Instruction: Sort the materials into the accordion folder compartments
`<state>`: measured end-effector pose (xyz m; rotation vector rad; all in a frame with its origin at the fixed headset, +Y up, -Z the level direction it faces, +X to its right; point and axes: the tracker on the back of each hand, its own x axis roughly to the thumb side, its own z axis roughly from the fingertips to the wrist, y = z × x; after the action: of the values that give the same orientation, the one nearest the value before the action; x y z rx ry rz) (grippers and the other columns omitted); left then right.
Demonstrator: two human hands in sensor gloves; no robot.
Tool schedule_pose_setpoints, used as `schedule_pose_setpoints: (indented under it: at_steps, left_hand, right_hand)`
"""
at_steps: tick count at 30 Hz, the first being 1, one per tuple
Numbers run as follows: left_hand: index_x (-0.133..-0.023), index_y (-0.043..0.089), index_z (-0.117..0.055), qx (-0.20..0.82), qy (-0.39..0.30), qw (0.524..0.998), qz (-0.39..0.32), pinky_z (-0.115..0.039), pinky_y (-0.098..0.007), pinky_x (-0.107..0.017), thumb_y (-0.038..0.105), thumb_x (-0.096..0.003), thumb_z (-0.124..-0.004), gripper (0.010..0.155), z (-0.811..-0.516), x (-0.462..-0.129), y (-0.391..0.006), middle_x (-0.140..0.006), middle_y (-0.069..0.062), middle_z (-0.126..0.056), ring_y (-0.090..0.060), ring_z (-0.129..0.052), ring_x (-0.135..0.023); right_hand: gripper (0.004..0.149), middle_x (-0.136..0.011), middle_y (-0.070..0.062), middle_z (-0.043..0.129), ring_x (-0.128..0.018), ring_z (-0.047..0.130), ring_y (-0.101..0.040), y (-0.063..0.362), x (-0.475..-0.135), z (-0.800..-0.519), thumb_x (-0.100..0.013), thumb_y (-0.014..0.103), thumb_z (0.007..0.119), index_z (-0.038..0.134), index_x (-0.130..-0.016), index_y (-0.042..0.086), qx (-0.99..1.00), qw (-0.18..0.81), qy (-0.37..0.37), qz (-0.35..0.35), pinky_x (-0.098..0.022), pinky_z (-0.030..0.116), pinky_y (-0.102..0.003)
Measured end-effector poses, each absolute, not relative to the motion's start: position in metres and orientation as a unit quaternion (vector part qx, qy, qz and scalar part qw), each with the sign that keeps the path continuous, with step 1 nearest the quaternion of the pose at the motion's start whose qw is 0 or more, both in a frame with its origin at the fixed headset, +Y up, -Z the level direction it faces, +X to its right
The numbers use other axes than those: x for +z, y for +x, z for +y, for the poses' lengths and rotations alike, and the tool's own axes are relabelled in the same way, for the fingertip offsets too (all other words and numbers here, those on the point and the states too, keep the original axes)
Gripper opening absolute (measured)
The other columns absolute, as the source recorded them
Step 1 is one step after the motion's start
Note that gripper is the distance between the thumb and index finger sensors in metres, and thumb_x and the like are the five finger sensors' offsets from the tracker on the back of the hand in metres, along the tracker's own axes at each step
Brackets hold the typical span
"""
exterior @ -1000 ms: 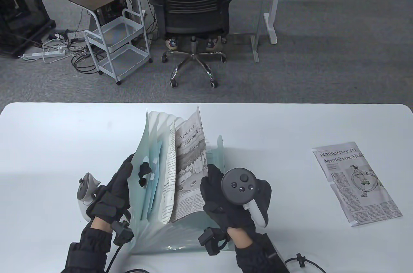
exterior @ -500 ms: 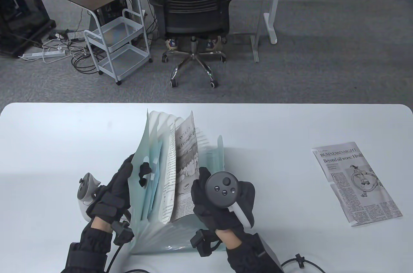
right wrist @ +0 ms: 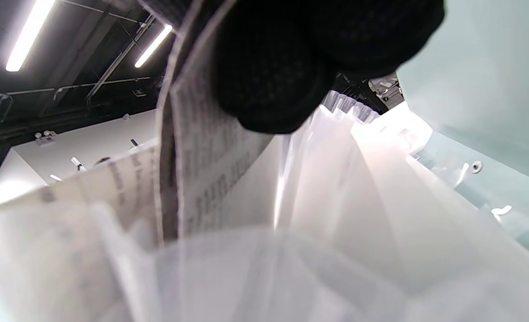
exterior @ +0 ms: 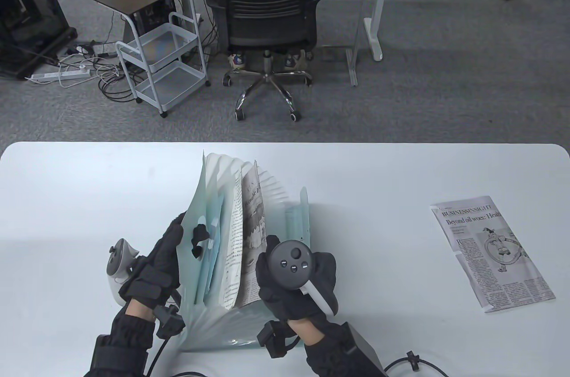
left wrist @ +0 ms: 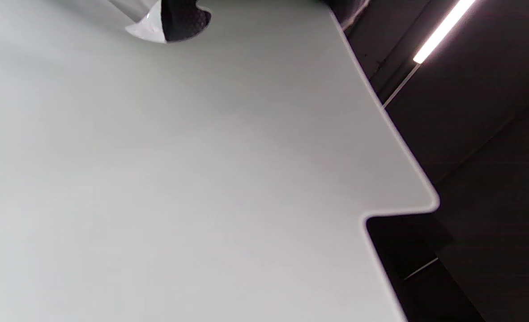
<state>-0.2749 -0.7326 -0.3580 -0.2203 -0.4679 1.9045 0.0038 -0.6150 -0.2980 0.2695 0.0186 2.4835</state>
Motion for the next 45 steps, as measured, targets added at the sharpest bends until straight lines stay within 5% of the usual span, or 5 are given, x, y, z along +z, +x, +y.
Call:
schedule_pose_setpoints:
  at_steps: [45]
  left_hand:
    - [-0.124,0.006,-0.022,0.805,-0.096,0.550,-0.198,-0.017,-0.070,-0.072,0.046,-0.0753,-0.053,0.070,-0.733,-0.358,-0.273,-0.115,-0.023,-0.053,-0.055,-0.013,-0.116]
  right_hand:
    - [0.049,-0.073,-0.023,0.085,-0.031,0.094,-0.006,-0.019,-0.311,-0.617,-0.065,0.014,0.054,0.050,-0.105,-0.013,0.952,0.296,0.080,-0.004,-0.030,0.085,-0.031]
